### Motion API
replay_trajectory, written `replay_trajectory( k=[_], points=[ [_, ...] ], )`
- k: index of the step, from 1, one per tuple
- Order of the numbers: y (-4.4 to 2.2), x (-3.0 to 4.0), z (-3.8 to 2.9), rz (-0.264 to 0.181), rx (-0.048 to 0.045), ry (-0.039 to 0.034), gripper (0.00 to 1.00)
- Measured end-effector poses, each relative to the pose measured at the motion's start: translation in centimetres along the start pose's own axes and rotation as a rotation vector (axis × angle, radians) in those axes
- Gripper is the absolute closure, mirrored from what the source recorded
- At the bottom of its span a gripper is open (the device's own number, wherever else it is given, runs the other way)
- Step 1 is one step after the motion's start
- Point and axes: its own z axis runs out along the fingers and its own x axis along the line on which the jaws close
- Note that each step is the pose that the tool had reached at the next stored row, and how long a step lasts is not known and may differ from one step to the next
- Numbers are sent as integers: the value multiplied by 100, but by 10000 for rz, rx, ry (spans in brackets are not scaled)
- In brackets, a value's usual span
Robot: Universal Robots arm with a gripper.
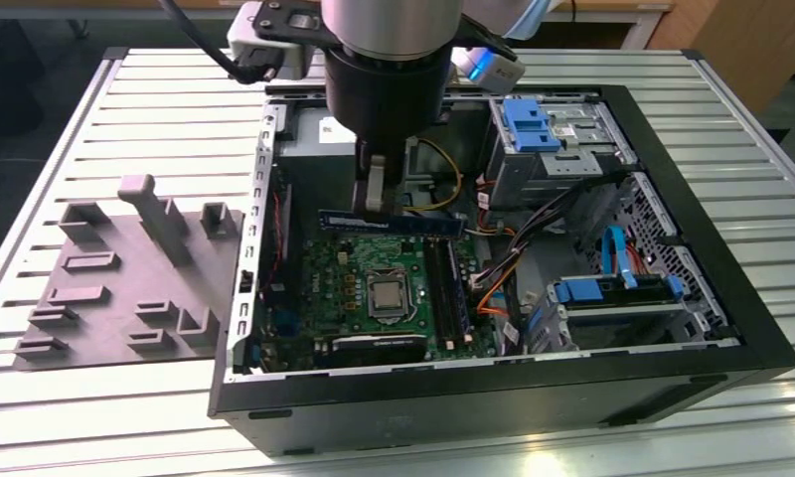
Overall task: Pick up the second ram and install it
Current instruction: 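Insert the second ram into the second slot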
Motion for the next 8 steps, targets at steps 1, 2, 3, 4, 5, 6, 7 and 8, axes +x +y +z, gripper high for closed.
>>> replay_trajectory(
  k=[1,2,3,4,5,6,7,8],
  points=[
    [0,0,0,80,3,-3,89],
    [0,0,0,165,5,-7,89],
    [0,0,0,254,8,-10,89],
    [0,0,1,346,11,-16,89],
    [0,0,1,440,14,-19,89],
    [0,0,1,530,16,-23,89],
    [0,0,1,626,19,-26,89],
    [0,0,1,709,22,-31,89]
  ],
)
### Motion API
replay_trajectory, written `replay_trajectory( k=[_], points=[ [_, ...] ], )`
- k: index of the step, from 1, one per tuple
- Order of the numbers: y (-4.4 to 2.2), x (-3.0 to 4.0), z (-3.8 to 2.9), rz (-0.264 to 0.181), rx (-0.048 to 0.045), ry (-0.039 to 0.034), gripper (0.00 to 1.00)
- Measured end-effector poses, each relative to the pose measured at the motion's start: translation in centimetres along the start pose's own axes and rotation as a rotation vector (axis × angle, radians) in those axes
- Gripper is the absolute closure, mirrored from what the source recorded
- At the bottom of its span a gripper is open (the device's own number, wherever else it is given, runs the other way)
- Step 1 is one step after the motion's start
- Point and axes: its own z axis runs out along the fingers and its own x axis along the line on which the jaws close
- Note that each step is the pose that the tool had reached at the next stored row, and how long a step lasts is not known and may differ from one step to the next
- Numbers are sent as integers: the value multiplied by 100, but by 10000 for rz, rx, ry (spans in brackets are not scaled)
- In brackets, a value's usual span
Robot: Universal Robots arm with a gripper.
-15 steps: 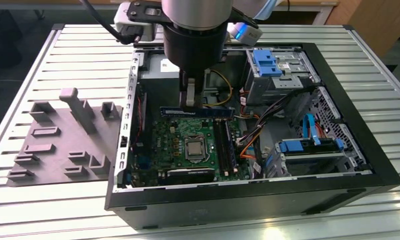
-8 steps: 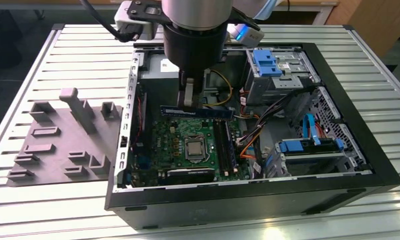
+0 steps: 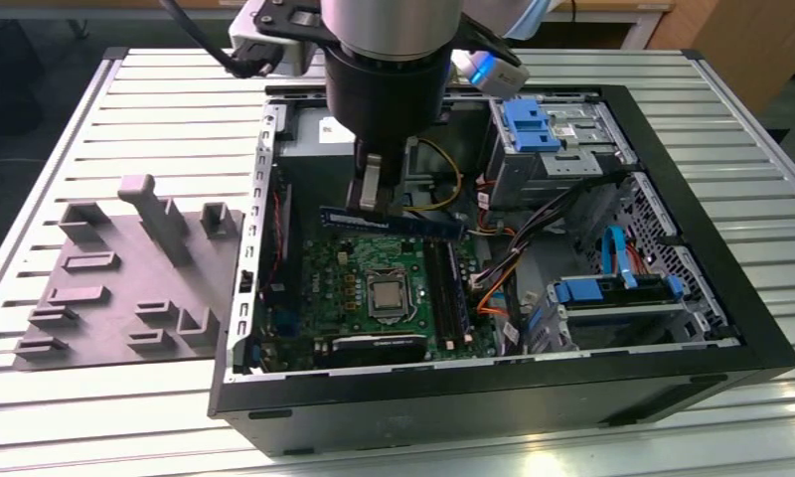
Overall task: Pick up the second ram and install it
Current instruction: 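Insert the second ram into the second slot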
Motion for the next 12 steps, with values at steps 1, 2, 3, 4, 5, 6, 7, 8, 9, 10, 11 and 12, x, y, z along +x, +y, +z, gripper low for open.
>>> replay_trajectory(
  k=[1,2,3,4,5,6,7,8,9,10,11,12],
  points=[
    [0,0,0,80,3,-4,89],
    [0,0,0,159,5,-7,89],
    [0,0,0,239,8,-11,89],
    [0,0,0,321,10,-15,89],
    [0,0,1,405,13,-18,89],
    [0,0,1,492,16,-22,89],
    [0,0,1,586,19,-26,89],
    [0,0,1,672,21,-29,89],
    [0,0,1,757,24,-34,89],
    [0,0,1,842,27,-37,89],
    [0,0,1,925,29,-41,89],
    [0,0,1,1008,32,-44,89]
  ],
)
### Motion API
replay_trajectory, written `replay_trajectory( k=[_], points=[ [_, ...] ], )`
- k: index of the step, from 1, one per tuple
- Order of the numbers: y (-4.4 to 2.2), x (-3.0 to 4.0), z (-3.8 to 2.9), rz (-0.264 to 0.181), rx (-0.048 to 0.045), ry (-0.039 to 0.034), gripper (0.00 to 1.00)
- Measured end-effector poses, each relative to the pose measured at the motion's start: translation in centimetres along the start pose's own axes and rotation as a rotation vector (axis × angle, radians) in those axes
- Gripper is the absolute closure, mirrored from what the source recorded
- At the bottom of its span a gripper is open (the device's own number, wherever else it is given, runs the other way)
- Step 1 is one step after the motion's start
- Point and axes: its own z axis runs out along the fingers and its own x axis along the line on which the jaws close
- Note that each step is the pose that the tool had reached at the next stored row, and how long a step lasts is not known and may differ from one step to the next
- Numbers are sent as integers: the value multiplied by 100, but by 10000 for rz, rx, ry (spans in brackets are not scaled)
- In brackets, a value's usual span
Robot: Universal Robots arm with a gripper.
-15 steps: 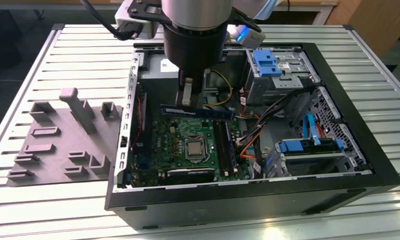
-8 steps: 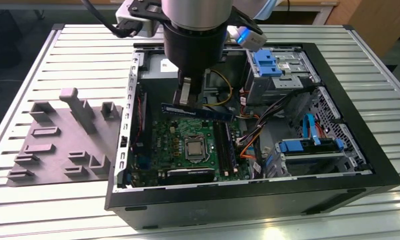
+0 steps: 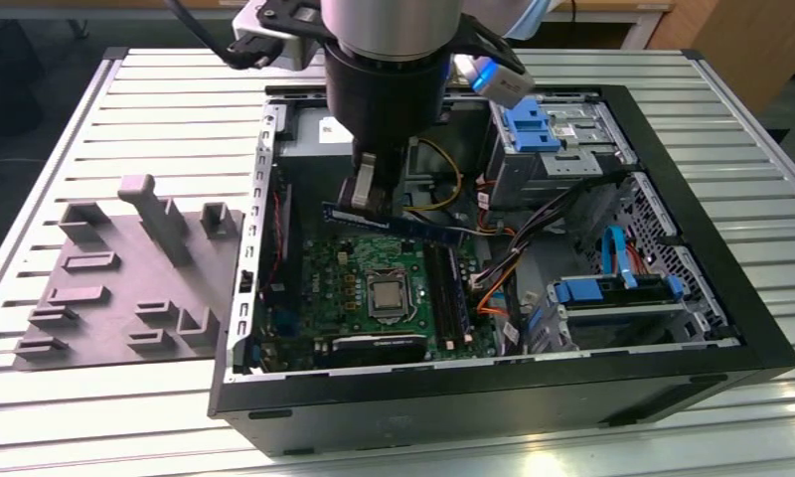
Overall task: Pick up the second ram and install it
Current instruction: 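Insert the second ram into the second slot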
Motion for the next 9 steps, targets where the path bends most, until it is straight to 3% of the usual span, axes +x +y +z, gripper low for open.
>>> replay_trajectory(
  k=[9],
  points=[
    [0,0,1,768,24,-34,89]
  ],
)
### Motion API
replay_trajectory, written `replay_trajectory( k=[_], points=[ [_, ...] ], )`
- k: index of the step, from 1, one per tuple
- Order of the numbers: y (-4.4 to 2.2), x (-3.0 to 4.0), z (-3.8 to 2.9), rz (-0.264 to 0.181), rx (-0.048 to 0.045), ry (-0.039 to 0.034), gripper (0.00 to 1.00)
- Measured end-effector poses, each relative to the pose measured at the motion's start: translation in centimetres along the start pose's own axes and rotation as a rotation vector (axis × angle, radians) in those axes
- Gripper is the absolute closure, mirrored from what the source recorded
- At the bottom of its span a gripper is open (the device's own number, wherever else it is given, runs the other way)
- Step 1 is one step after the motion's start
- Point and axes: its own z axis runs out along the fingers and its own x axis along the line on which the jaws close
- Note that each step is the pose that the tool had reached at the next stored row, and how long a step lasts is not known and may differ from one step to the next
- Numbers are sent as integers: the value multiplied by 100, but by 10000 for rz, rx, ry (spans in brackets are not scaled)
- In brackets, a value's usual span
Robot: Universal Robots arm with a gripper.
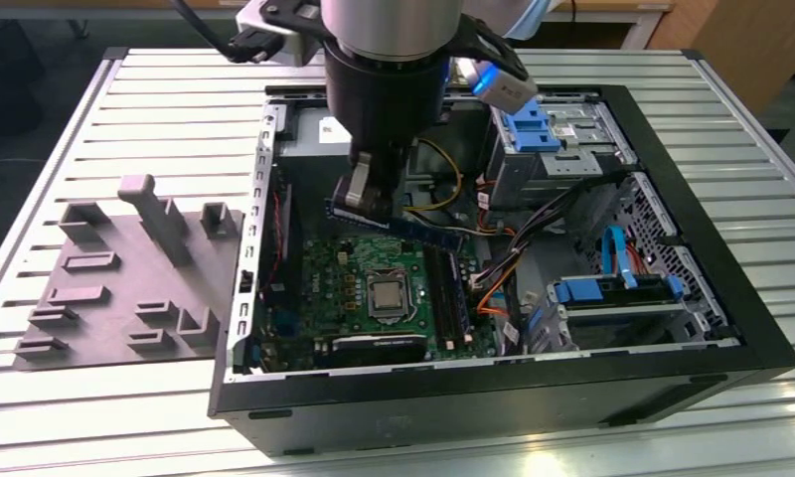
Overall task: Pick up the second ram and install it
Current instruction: 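Insert the second ram into the second slot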
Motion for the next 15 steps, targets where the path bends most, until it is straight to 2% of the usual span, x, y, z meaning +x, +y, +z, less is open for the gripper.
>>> replay_trajectory(
  k=[15],
  points=[
    [0,0,2,1393,44,-62,89]
  ],
)
